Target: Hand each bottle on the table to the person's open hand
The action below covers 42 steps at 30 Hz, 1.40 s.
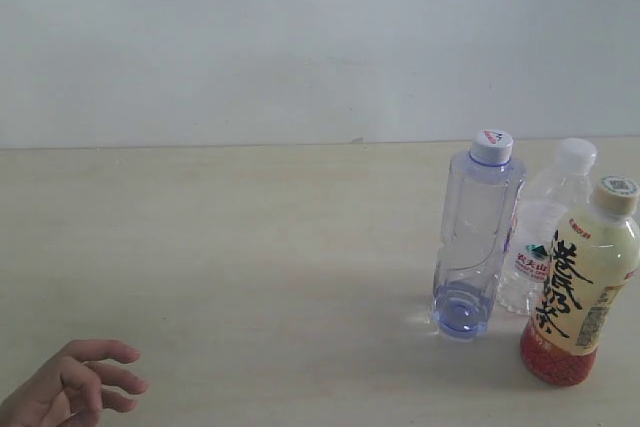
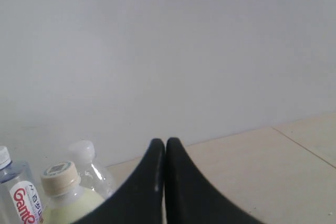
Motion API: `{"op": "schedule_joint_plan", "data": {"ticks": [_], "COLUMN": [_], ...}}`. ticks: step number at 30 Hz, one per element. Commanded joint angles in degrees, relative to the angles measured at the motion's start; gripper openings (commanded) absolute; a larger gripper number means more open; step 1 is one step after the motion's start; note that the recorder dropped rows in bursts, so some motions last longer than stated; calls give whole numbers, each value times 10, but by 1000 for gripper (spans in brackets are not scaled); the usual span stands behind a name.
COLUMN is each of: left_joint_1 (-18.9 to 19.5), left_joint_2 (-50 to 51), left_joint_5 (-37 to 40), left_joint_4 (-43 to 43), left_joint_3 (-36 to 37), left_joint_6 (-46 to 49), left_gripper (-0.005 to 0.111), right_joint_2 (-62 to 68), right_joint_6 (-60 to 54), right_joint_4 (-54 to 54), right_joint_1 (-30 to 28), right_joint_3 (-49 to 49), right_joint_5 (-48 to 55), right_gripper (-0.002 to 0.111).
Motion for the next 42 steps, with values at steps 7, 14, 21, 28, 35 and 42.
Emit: {"op": "schedule_joint_plan", "data": {"ticks": [7, 14, 21, 28, 35, 42], "left_joint_1": [2, 2, 2, 2, 2, 2], "left_joint_2": [-2, -2, -2, -2, -2, -2], "left_joint_5": [-1, -1, -1, -1, -1, -1], "left_joint_4": [2, 2, 2, 2, 2, 2], "left_joint_3": [-2, -2, -2, -2, -2, -2], "left_joint_6": [1, 1, 1, 1, 1, 1], "left_gripper": [4, 4, 4, 4, 4, 4], "right_joint_2": [-1, 33, 274, 424, 497, 562], "right_joint_6": [84, 61, 29, -64, -71, -125], "right_joint_4": [38, 15, -7, -8, -8, 30], "right_joint_1": [-1, -1, 24, 212, 212, 212], "right_joint_3": [0, -87, -218, -220, -220, -220], "right_joint_5": [20, 35, 113, -4, -64, -120], "right_gripper": [0, 7, 86, 86, 86, 86]}}
